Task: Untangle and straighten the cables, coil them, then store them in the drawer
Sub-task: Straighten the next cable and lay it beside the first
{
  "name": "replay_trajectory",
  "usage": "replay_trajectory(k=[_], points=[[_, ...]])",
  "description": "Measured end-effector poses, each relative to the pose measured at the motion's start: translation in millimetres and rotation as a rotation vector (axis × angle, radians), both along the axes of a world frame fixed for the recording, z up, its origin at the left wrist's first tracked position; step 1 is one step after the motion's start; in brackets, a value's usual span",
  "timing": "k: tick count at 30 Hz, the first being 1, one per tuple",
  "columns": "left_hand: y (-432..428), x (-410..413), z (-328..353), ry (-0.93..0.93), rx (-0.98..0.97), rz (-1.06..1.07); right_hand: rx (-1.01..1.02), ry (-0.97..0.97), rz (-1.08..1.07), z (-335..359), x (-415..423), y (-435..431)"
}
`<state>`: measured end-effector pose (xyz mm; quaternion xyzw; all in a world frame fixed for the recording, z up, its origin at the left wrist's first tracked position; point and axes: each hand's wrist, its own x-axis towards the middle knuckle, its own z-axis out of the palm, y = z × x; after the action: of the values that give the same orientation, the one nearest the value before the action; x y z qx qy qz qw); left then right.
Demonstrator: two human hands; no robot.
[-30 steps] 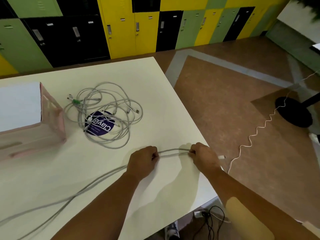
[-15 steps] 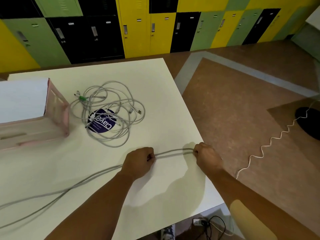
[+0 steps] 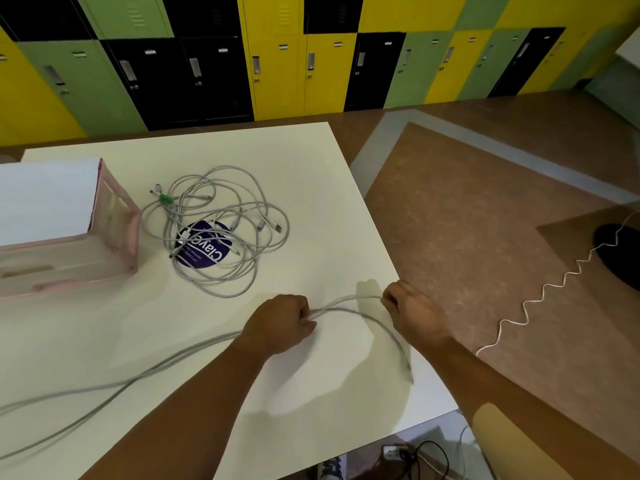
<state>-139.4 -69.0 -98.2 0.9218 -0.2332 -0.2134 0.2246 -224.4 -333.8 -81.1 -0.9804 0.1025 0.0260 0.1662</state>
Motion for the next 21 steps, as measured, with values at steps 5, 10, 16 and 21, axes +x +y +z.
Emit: replay_trajectory(k=[5, 10, 16, 21], points=[[-33, 5, 16, -0.005, -0.039, -0.063, 0.065, -0.051, 0.047, 11, 0, -1], [-59, 2, 17, 0.029, -0.096, -0.08, 0.188, -0.055, 0.007, 6, 0, -8], [-58, -2, 10, -0.027, -0.179, -0.042, 0.221, 0.107, -0.062, -2, -11, -12], [-54, -3, 6, -0.019, -0.18, -0.049, 0.228, 0.249, -0.12, -6, -21, 0]])
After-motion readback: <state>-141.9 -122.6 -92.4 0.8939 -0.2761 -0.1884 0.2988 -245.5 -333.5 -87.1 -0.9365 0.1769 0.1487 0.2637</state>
